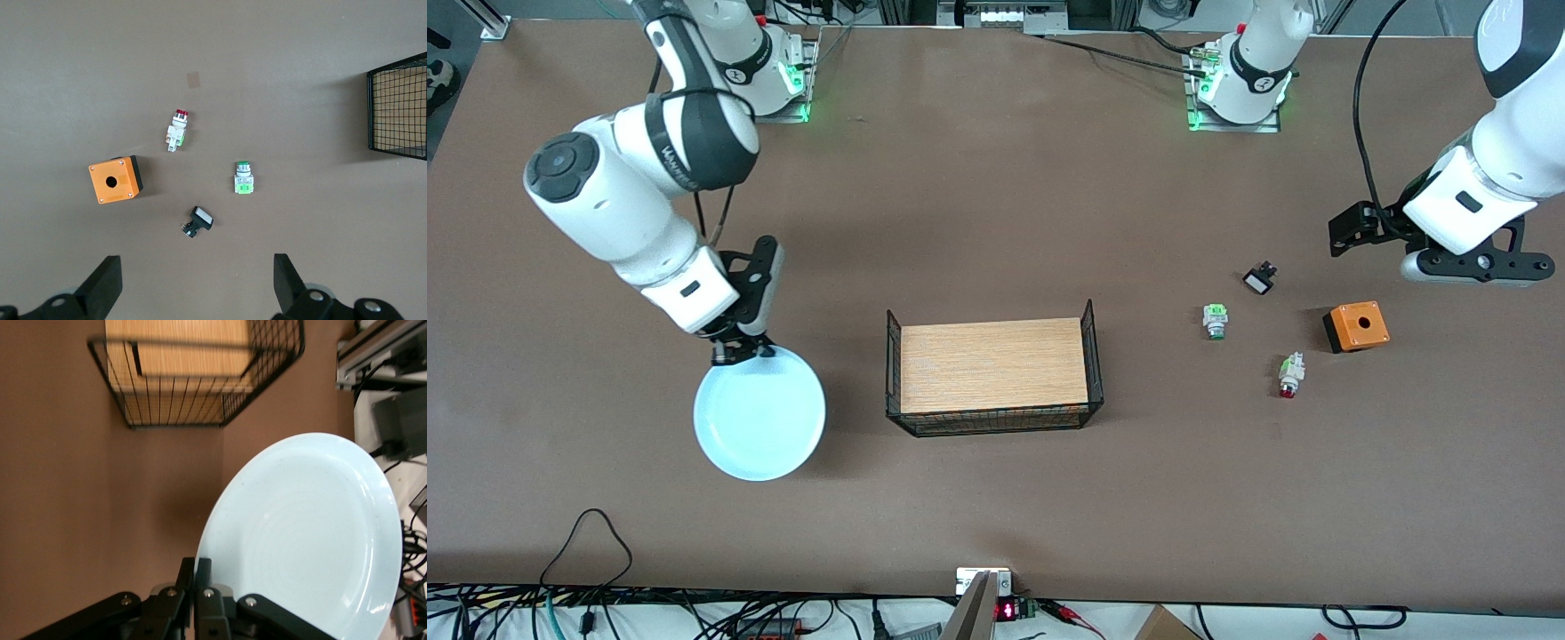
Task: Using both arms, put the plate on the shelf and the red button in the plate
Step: 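Lift the plate and carry it onto the wooden box top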
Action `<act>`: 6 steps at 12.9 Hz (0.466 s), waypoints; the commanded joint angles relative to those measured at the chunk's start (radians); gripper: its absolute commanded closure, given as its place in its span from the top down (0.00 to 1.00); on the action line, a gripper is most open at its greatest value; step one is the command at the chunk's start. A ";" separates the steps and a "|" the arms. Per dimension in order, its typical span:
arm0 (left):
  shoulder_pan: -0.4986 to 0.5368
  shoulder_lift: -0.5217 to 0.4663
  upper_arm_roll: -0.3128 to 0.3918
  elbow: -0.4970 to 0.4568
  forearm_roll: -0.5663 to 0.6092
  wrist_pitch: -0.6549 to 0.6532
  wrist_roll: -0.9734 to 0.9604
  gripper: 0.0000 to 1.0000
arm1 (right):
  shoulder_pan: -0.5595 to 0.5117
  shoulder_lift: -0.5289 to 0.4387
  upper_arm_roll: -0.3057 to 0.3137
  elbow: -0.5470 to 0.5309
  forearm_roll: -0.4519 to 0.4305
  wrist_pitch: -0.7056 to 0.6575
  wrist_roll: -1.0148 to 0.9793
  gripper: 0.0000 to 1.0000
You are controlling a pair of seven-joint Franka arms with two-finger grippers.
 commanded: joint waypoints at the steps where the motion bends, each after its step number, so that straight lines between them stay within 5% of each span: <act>1: 0.004 0.016 0.003 0.025 -0.019 -0.019 0.022 1.00 | 0.078 0.012 -0.005 0.090 0.010 -0.065 0.107 0.00; 6: -0.005 0.016 0.002 0.026 -0.019 -0.019 0.017 1.00 | 0.278 0.015 -0.007 0.131 -0.091 -0.078 0.366 0.00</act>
